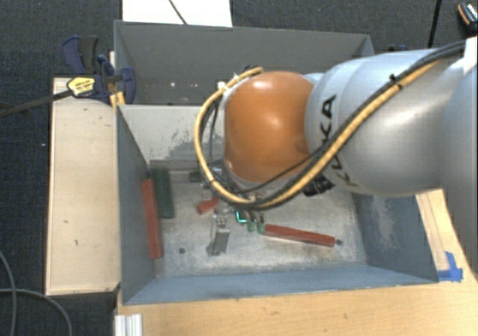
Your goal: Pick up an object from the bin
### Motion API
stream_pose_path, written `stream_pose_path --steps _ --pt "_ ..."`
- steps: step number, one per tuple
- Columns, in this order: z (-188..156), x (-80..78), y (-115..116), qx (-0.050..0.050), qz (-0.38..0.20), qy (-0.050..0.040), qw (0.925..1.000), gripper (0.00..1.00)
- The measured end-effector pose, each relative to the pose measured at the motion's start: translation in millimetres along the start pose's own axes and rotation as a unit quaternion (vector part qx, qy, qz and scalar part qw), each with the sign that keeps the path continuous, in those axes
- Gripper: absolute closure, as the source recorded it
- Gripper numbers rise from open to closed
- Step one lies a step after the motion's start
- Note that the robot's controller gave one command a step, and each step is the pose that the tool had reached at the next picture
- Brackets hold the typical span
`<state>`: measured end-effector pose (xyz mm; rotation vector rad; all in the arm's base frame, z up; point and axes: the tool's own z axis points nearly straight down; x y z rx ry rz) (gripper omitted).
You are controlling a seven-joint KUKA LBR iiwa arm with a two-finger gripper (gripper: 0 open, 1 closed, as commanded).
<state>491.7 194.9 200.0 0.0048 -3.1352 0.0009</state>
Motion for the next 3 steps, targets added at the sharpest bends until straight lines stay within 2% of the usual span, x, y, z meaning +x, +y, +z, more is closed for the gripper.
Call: stream_pose_path --steps 1,2,3 --pt "133 -37.6 -32 0.001 -0.016 -0.0015 0.9999 0.0" --pt "128 -39.3 -30 -0.001 -0.013 -0.0052 0.9999 1.0" --pt "98 -57.8 48 -0.003 -0.028 -0.0064 0.9996 1.0"
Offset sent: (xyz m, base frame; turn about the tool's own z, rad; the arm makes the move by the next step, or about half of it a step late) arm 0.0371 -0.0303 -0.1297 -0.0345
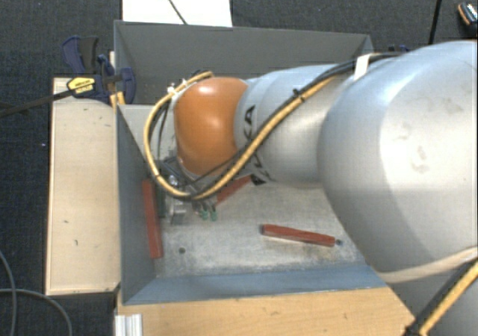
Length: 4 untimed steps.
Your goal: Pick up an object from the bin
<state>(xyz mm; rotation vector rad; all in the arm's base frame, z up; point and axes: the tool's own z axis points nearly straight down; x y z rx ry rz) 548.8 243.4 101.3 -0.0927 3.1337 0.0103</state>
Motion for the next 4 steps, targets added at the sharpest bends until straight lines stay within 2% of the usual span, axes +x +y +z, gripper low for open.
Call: stream_pose_path --steps 1,2,3,4 --pt "-61 12.4 -8 0.002 0.0 -0.0007 1.0 1.0" --pt "-57 13.5 -9 0.002 0.002 0.0023 1.0 0.0" --pt "24 -20.1 -57 0.005 0.127 0.0041 0.9919 0.0" --pt "22 -21.0 -55 0.003 0.128 0.0023 0.9918 1.0"
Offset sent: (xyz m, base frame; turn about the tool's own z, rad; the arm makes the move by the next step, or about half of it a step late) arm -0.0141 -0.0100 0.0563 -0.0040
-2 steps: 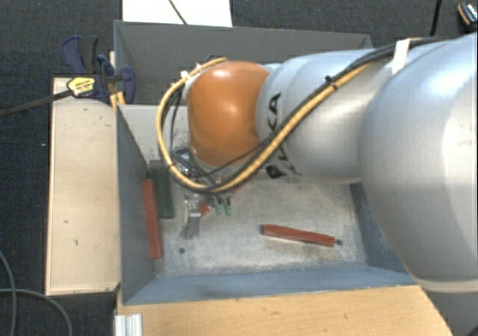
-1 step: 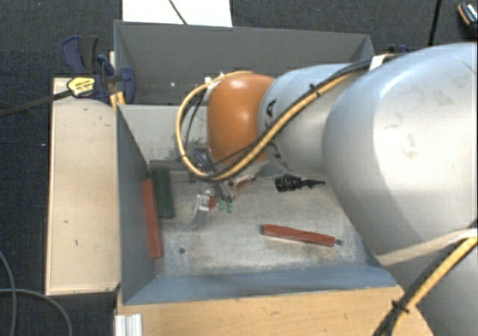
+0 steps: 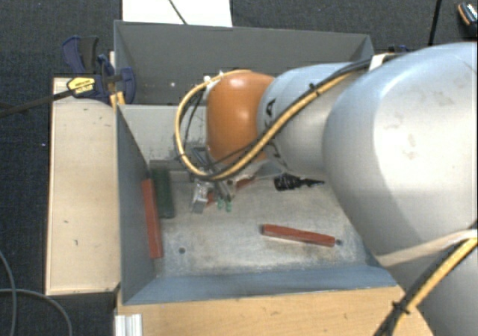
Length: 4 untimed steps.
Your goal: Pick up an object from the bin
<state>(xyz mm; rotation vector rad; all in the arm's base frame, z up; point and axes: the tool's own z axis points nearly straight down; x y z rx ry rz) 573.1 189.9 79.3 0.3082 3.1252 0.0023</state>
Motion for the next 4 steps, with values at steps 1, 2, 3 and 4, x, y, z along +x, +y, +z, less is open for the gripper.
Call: stream_pose_path --steps 1,2,3,4 --pt "-108 -2.9 7 -0.002 -0.009 -0.0042 0.9999 1.0" --pt "-161 -10.6 -8 -0.001 -0.041 -0.0042 0.9991 1.0" --pt "-158 -9.2 -8 0.0 -0.042 -0.0011 0.9991 0.0" --pt "-14 -17.3 -97 0.002 -0.184 0.0027 0.983 0.0"
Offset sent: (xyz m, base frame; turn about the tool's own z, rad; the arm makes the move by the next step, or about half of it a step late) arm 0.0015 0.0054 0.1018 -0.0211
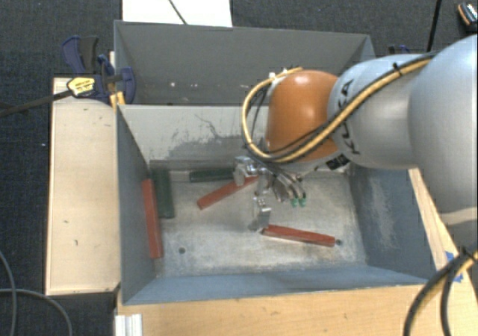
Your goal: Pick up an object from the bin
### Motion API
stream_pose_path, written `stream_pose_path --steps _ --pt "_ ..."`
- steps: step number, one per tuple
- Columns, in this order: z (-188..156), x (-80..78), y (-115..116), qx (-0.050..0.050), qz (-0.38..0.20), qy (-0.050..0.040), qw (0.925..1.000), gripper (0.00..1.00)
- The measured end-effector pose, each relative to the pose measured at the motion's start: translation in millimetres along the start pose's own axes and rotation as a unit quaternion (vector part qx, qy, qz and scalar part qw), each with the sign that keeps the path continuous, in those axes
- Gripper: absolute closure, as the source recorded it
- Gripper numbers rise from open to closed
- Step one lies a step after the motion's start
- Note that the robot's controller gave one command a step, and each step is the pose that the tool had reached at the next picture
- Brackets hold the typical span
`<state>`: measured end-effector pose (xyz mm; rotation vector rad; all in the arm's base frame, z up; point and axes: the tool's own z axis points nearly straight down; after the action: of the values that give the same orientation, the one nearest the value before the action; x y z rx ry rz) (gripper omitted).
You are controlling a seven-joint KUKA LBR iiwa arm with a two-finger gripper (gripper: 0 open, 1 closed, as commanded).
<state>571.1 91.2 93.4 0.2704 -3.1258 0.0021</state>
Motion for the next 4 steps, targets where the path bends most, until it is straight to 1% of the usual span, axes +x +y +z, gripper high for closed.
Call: stream_pose_path --steps 1,2,3,4 --pt "24 -22.0 30 -0.001 -0.017 -0.0045 0.9998 0.0" --pt "22 -22.0 29 -0.001 -0.015 -0.005 0.9999 1.0" --pt "-92 -1.1 30 -0.001 -0.018 -0.007 0.9998 1.0" --pt "-243 -8.8 39 -0.001 -0.037 -0.0092 0.9993 1.0"
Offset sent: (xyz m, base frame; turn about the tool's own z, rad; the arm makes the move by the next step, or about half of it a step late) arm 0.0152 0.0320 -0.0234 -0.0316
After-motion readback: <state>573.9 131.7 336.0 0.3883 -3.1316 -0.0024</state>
